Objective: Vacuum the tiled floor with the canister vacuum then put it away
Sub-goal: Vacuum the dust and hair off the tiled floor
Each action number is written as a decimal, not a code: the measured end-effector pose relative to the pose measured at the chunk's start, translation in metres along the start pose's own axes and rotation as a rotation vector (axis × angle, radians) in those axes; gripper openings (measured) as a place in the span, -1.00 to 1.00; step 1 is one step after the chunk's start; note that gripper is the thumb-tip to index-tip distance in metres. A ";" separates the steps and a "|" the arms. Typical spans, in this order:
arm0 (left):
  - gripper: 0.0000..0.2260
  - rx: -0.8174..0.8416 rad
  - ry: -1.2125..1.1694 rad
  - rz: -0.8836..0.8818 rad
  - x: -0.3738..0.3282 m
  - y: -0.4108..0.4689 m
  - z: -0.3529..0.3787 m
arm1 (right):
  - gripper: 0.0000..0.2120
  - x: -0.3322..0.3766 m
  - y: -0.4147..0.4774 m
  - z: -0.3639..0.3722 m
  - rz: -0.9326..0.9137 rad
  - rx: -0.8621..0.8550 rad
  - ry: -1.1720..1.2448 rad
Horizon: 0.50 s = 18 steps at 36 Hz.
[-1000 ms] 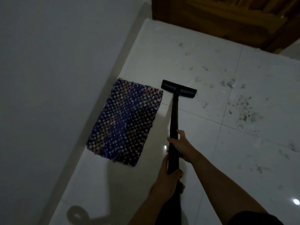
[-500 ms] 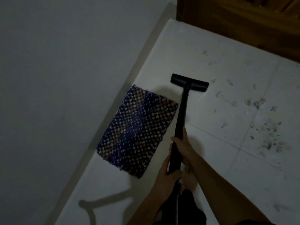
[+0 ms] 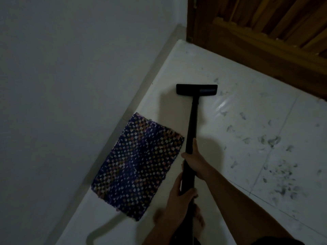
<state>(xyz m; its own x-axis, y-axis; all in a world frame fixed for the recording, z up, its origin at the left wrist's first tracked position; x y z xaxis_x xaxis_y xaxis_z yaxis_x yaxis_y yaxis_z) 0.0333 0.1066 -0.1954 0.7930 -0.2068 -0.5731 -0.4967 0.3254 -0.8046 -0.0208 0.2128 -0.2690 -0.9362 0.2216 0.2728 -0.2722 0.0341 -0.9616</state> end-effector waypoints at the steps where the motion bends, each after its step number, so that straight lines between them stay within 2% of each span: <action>1: -0.51 -0.009 0.005 0.005 -0.003 0.005 -0.001 | -0.21 0.006 0.003 0.000 0.001 -0.008 -0.018; 8: -0.59 0.036 -0.043 0.063 -0.042 0.039 -0.005 | -0.22 0.054 0.023 0.000 -0.039 -0.010 -0.065; 15: -0.47 0.079 -0.041 0.065 -0.079 0.081 -0.018 | -0.24 0.107 0.049 -0.002 -0.077 -0.046 -0.082; 18: -0.48 0.143 0.003 0.072 -0.102 0.096 -0.027 | -0.24 0.130 0.056 0.000 -0.088 -0.069 -0.098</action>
<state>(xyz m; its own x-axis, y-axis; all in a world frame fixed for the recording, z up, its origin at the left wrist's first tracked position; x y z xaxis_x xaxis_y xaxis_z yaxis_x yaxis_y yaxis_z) -0.1044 0.1341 -0.2186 0.7556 -0.1810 -0.6295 -0.4970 0.4675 -0.7310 -0.1575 0.2436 -0.2877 -0.9275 0.1183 0.3546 -0.3416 0.1167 -0.9326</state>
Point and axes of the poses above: each hand's wrist, its own y-axis towards the middle knuckle, its own z-axis out of the palm, x = y × z, the point moved 4 cm from there along y, towards the middle knuckle, and after that the axes turned 10 degrees about z, right-handed, at the moved point
